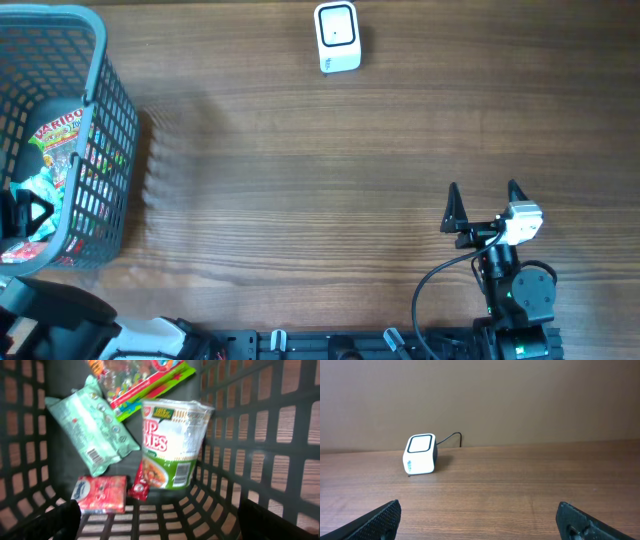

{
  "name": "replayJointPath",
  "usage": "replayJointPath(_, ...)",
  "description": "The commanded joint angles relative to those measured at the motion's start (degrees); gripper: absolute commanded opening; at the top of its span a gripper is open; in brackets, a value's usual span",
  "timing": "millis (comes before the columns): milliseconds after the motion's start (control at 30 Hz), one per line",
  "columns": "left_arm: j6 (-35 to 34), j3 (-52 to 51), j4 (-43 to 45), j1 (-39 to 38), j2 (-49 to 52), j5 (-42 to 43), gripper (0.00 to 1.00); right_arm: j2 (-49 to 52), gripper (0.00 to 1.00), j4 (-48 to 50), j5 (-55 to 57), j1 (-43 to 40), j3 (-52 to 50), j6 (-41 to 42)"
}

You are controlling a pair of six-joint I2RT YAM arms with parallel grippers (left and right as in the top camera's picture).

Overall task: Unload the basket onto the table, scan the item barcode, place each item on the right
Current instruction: 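Move the left gripper into the basket above the cup noodle, then grasp the white cup noodle with the left gripper and lift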

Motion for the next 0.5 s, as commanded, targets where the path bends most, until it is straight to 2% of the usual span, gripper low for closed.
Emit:
replayJointPath(0, 1.2, -0.5, 0.3, -3.2, 1.2, -0.7, 0.98, -0.2, 1.0, 0.2, -0.7, -0.2, -0.1, -0.2)
replayJointPath(233, -2.9, -0.9, 0.4, -5.6, 1.7, -1.8, 0.97, -0.2, 1.0, 0.2, -0.7, -0.2, -0.1, -0.2)
replayJointPath(300, -4.9, -3.1, 1.5, -5.7, 2.6, -1.7, 0.95, -0.2, 1.0, 0.2, -0.7, -0.2, -0.1, -0.2)
replayJointPath(467, -4.9, -11.0, 8.2, -5.7, 3.1, -1.8, 0.94, -0.2, 1.0, 0.2, -0.7, -0.2, -0.1, -0.2)
